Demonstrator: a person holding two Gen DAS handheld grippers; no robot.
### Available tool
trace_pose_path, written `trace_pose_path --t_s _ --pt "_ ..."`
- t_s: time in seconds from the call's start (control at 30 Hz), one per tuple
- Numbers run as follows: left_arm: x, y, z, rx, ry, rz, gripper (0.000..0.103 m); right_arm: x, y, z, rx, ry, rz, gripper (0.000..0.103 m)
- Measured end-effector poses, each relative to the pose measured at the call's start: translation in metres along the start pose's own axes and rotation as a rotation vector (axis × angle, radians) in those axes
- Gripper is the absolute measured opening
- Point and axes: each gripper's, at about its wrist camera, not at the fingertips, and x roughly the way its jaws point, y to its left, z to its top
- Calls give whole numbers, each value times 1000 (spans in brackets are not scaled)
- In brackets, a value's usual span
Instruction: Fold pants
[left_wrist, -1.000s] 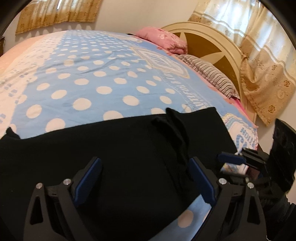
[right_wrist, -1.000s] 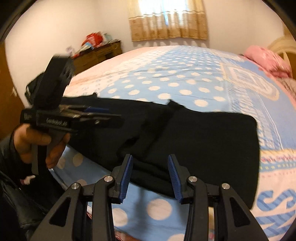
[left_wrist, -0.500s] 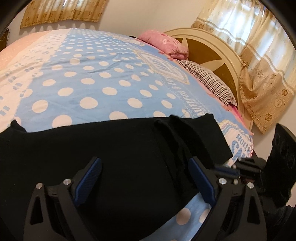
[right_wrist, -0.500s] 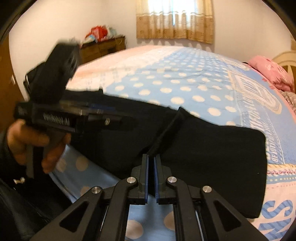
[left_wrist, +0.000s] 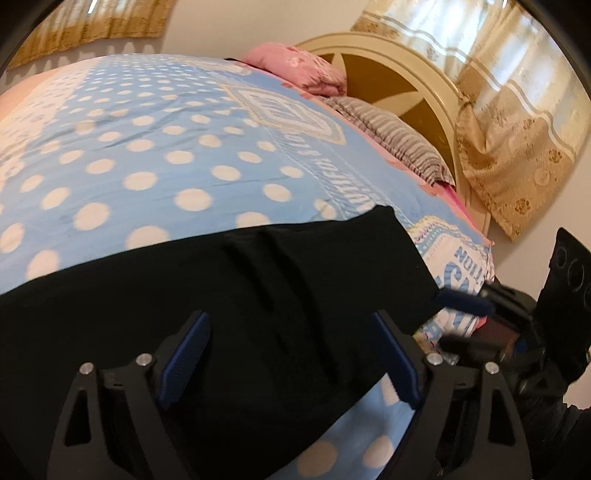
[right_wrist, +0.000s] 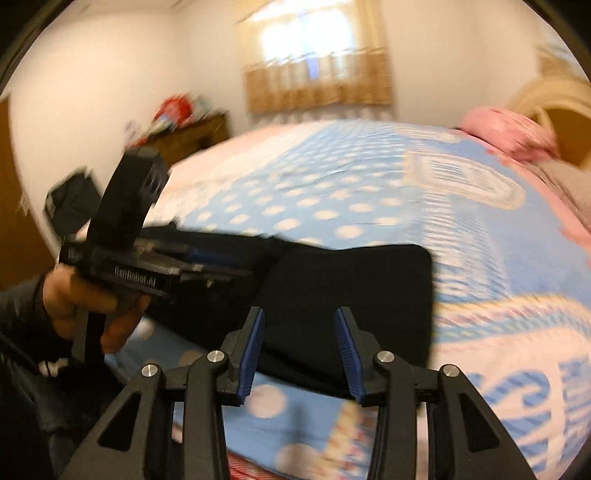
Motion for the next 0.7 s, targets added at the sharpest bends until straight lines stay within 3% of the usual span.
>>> trace_pose_path --t_s 0.13,0.2,0.23,0.3,0.47,0.7 --pt "17 -10 8 10 29 37 74 -2 -17 -4 68 -40 -4 43" --pt "20 -13 11 27 34 67 52 -3 -14 -7 45 -59 -32 44" --pt "20 -13 11 27 34 83 46 -3 -14 -8 44 -66 -47 47" --pt "19 -10 10 27 38 87 14 -8 -18 -9 56 -77 -66 50" --pt "-1 -4 10 -16 8 41 11 -22 -31 -5 110 -151 -91 53" --pt "-57 16 10 -56 -64 74 11 -17 -29 -5 110 -136 -85 56"
